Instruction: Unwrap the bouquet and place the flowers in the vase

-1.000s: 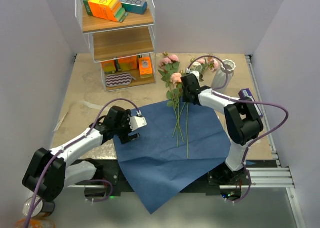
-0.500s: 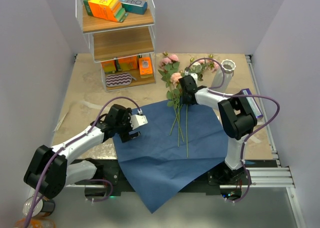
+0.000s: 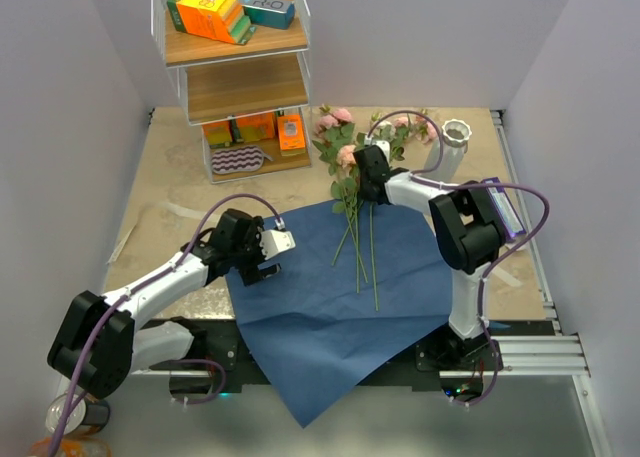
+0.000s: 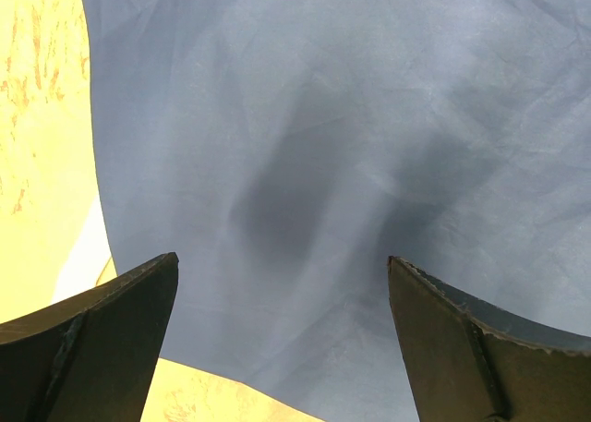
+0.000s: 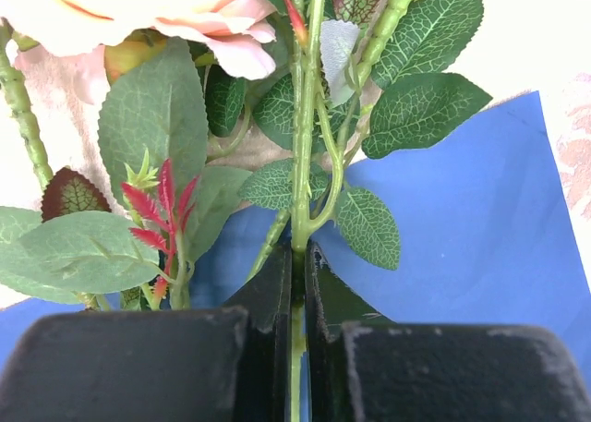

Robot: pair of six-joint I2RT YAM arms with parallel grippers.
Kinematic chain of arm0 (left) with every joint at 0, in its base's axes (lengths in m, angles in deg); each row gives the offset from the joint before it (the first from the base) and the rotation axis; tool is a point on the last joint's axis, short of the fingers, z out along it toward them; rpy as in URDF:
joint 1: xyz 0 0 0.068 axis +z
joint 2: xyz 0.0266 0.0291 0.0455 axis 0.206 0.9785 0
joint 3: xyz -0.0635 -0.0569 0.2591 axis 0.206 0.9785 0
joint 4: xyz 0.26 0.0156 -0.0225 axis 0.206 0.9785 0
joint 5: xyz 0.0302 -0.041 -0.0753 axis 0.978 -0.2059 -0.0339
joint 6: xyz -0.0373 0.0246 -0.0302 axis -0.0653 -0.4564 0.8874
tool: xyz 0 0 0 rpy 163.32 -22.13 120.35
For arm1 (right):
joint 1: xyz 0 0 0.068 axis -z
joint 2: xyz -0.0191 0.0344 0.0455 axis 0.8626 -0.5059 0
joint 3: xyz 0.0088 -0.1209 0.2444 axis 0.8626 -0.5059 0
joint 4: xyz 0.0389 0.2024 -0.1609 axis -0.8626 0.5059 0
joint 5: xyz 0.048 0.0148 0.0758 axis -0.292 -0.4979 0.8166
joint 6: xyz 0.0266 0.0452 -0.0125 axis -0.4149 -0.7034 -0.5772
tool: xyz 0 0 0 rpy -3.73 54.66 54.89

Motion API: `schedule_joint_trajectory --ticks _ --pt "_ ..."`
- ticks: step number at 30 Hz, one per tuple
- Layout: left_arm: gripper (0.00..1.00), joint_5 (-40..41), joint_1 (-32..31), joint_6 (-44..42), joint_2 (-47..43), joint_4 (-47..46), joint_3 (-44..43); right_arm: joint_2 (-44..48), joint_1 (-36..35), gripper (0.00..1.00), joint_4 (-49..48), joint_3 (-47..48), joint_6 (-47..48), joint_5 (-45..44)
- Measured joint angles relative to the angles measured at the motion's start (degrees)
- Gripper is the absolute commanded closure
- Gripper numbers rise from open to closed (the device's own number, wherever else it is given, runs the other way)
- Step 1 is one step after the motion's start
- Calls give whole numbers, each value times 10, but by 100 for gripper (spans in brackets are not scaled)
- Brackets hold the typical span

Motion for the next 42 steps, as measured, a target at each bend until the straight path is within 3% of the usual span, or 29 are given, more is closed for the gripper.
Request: schedule_joint_trajectory --ticks 6,13,24,42 --pt "0 0 0 0 2 0 0 22 0 100 -37 -37 0 4" --pt "0 -1 0 0 3 2 0 152 0 100 -68 -104 12 9" --pt "0 -10 1 20 19 -2 4 393 -3 100 -288 -104 125 -32" --pt "0 -43 18 26 -3 8 -6 375 -3 100 -684 -4 494 -108"
